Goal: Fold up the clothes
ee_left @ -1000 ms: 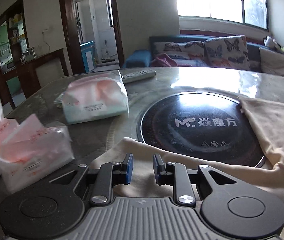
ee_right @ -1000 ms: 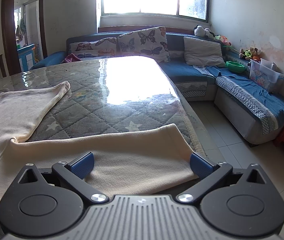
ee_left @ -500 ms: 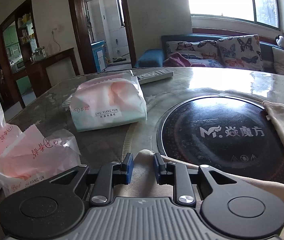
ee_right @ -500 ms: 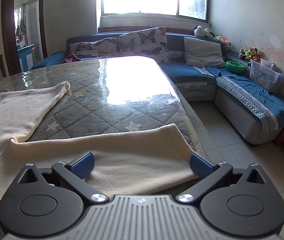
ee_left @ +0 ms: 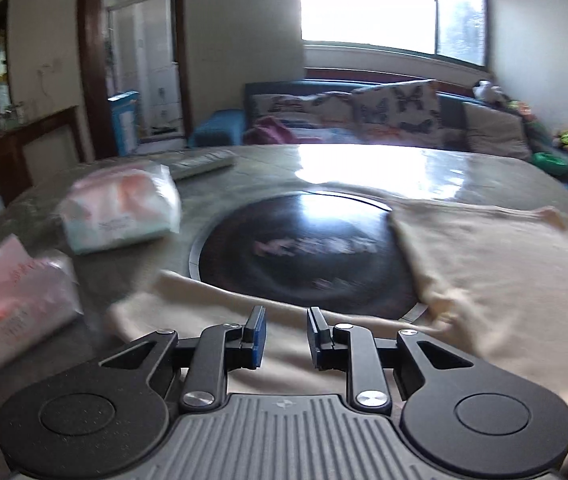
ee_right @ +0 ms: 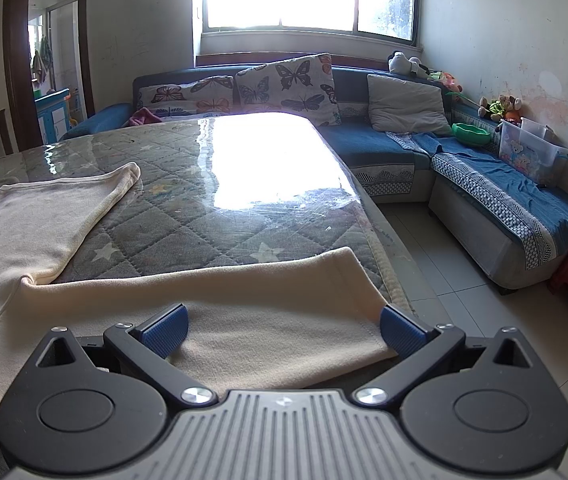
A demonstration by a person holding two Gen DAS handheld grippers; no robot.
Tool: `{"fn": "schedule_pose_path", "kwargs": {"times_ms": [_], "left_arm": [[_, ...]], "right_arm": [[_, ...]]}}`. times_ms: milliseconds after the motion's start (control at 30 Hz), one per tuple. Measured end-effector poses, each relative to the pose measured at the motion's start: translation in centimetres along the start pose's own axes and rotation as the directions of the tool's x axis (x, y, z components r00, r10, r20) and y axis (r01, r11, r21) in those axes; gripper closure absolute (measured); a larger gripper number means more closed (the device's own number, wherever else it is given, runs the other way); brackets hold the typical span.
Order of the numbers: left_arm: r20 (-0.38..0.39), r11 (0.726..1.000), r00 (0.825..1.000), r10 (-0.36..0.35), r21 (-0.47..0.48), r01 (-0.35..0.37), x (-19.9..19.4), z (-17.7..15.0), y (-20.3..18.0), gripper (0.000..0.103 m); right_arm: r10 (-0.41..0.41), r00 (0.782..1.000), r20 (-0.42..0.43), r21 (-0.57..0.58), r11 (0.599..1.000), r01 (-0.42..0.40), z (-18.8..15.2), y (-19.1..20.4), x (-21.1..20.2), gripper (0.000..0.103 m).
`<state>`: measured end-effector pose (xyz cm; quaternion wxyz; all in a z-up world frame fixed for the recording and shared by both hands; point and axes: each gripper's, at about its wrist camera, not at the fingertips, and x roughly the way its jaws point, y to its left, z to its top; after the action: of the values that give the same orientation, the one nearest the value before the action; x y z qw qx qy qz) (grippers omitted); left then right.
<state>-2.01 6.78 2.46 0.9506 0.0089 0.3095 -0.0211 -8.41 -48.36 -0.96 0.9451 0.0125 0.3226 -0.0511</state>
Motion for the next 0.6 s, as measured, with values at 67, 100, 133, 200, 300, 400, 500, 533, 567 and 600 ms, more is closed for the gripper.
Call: {"fn": "schedule_pose_path", "kwargs": {"times_ms": [67,100,133,200,300,400,500,533,567,600], "left_arm": [[-0.013,1.0,1.0,-0.01,0.011,0.01,0.3,-0.7,-0.9,0.078],[-0.021,1.0,1.0,-0.007,0.014,0.008,0.5,-1.0,-1.2,0.078],[-0.014,1.0,1.0,0.001,0.018,-0.001,0.5,-1.2,-1.4,0.078],[-0.008,1.0,1.0,0.02,0.007,-0.02,0.2,-1.4,-0.8,0.078],[-0.004,0.999,0.999,0.048,-0.014,-0.048,-0.2,-1.6,0.2,0.077],[0.001,0.995,0.997,0.076,-0.06,-0.076,-0.5,-2.0,2.0,0.074],[0.006,0.99,0.996,0.085,-0.111,-0.084,-0.9,-2.1,3.6,0.075],[0.006,0.988,0.995,0.095,-0.122,-0.094,-0.9,-2.1,3.9,0.075],[0.007,0.986,0.994,0.109,-0.131,-0.107,-1.0,-2.1,4.2,0.075],[0.013,0.984,0.993,0.114,-0.138,-0.111,-1.0,-2.0,4.5,0.075]], "right_arm": [[0.0,1.0,0.0,0.0,1.0,0.0,0.0,0.0,0.0,0.0],[0.001,1.0,0.001,0.0,1.0,-0.001,0.0,0.0,0.0,0.0],[0.001,1.0,0.001,0.001,1.0,-0.001,0.0,0.0,0.0,0.0],[0.001,1.0,0.001,0.001,1.0,-0.001,0.0,-0.1,0.0,0.0],[0.002,1.0,0.001,0.002,1.0,-0.002,0.0,-0.1,0.0,0.0],[0.002,1.0,0.001,0.002,1.0,-0.002,0.0,-0.1,0.0,0.0],[0.002,1.0,0.002,0.002,1.0,-0.002,0.0,-0.1,0.0,0.0],[0.002,1.0,0.002,0.002,1.0,-0.002,0.0,-0.1,0.0,0.0],[0.002,1.0,0.002,0.002,1.0,-0.002,0.0,-0.1,0.0,0.0],[0.002,1.0,0.002,0.002,1.0,-0.002,-0.1,-0.1,0.0,0.0]]}}
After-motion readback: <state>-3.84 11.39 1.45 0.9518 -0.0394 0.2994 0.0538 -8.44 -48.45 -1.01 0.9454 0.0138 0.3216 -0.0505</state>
